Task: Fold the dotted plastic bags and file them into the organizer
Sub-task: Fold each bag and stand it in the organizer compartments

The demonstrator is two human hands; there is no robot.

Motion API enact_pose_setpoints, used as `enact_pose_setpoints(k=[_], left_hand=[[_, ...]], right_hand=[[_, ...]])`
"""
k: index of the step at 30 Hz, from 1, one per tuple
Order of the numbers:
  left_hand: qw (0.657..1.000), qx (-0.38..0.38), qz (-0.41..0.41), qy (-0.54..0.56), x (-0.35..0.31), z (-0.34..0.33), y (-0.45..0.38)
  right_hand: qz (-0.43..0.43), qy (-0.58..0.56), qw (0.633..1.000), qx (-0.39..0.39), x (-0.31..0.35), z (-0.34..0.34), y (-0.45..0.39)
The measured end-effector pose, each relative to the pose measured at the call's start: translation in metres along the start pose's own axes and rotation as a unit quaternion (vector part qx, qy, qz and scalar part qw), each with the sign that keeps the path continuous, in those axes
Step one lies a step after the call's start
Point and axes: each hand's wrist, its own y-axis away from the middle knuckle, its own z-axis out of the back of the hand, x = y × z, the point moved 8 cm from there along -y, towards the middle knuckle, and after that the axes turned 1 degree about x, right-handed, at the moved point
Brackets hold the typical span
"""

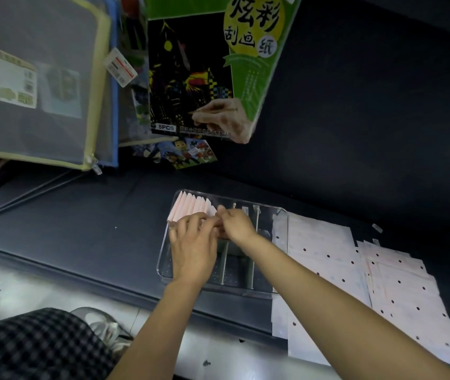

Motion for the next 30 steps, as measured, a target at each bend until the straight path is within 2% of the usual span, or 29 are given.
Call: enact_pose_setpoints(k=[3,7,9,12,14,16,18,20,23,25,28,30], left_hand=[[0.998,0.043,-0.005,-0.033,0.004,-0.008,0.001],[0.997,0.061,0.015,-0.054,0.009,-0.007,0.003],[0.998,0.043,-0.022,-0.044,-0.007,-0.003,0.005],[0.989,0.058,-0.133,0.001,-0.054,-0.007,0.021],[0.968,0.102,-0.23,0.026,-0.093,-0.018,0.043],[0.929,0.213,-0.3,0.042,-0.127,-0.044,0.075],[0.874,0.382,-0.3,0.03,-0.137,-0.082,0.116],[0.821,0.485,-0.3,-0.027,-0.131,-0.109,0.156],[0.799,0.52,-0.296,-0.06,-0.117,-0.124,0.185],[0.798,0.509,-0.312,-0.08,-0.114,-0.125,0.188],[0.811,0.507,-0.29,-0.044,-0.12,-0.123,0.179],[0.822,0.525,-0.221,0.009,-0.125,-0.119,0.169]], right_hand=[[0.001,-0.145,0.989,0.01,-0.01,0.014,0.013],[0.073,-0.145,0.986,-0.029,-0.045,0.066,0.052],[0.09,-0.072,0.992,-0.059,-0.082,0.098,0.079],[0.061,0.098,0.99,-0.075,-0.157,0.134,0.122],[0.032,0.221,0.974,-0.039,-0.207,0.144,0.15],[0.028,0.312,0.95,0.003,-0.247,0.146,0.173],[0.051,0.374,0.926,0.017,-0.267,0.146,0.191],[0.103,0.412,0.905,-0.012,-0.271,0.145,0.2],[0.175,0.436,0.878,-0.09,-0.255,0.149,0.207],[0.199,0.422,0.879,-0.102,-0.249,0.152,0.209],[0.177,0.38,0.907,-0.05,-0.251,0.155,0.207],[0.158,0.363,0.918,0.008,-0.254,0.156,0.21]])
